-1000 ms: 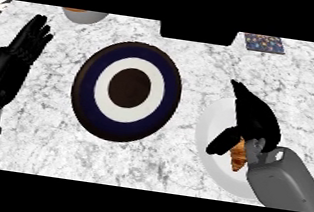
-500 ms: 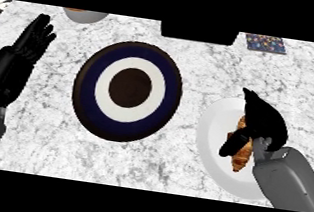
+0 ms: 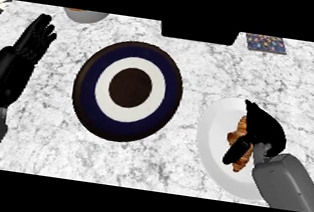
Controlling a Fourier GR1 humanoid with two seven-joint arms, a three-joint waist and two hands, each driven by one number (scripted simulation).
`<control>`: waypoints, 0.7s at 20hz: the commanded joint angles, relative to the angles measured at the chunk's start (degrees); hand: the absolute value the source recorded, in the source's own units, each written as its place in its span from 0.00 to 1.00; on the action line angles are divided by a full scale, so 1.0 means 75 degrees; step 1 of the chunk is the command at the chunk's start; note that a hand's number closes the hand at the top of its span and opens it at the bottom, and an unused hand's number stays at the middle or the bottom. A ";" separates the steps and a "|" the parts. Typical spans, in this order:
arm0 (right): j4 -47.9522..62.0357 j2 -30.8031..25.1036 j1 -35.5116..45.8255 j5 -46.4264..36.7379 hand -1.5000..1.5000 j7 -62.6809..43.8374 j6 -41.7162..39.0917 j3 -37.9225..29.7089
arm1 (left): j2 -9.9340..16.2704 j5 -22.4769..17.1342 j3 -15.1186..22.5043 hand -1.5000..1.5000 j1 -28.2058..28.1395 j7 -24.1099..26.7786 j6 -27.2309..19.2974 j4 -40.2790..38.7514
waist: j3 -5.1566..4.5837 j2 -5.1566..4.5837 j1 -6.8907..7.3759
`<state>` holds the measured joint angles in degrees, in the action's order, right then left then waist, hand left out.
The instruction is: Pick the croissant from the plate and place it in the plate
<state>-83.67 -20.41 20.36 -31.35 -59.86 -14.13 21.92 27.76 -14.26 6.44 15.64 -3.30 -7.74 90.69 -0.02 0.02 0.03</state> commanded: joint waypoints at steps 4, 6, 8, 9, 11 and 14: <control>0.0156 0.0502 -0.0521 -0.0453 0.00 -0.0568 -0.0153 -0.0012 | -0.0117 -0.0074 -0.0465 0.50 -0.0207 0.0166 0.0597 -0.0144 | 0.0000 0.0002 -0.0010; 0.0355 0.0358 -0.0520 -0.0448 0.00 -0.0227 -0.0362 -0.0284 | -0.0352 0.0235 -0.0331 0.50 0.0031 -0.0402 0.0261 0.0216 | 0.0002 0.0003 -0.0011; 0.0801 0.0759 -0.0315 -0.0744 0.00 -0.0473 -0.0204 -0.0177 | -0.0439 0.0445 -0.0272 0.50 -0.0162 -0.0064 0.0343 -0.0001 | 0.0001 -0.0004 0.0002; 0.1093 0.0627 -0.0503 -0.0872 0.00 -0.0064 -0.0103 -0.0119 | -0.0366 0.0424 -0.0435 0.50 0.0114 -0.0162 0.0332 -0.0091 | 0.0002 -0.0008 -0.0006; 0.1375 0.0623 -0.0437 -0.1045 0.00 0.0188 -0.0118 -0.0081 | -0.0559 0.0384 -0.0524 0.50 0.0625 0.0043 0.0488 -0.0870 | 0.0001 -0.0023 -0.0053; 0.1610 0.0341 -0.0092 -0.1690 1.00 0.1643 0.0997 -0.0271 | -0.0709 0.0698 -0.0332 0.50 0.0195 0.0205 0.0439 -0.0500 | 0.0005 -0.0020 0.0004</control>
<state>-74.69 -16.61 18.12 -40.32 -53.55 -10.89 20.04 24.02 -10.70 3.48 16.27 -3.34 -4.56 89.10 -0.27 0.18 -0.05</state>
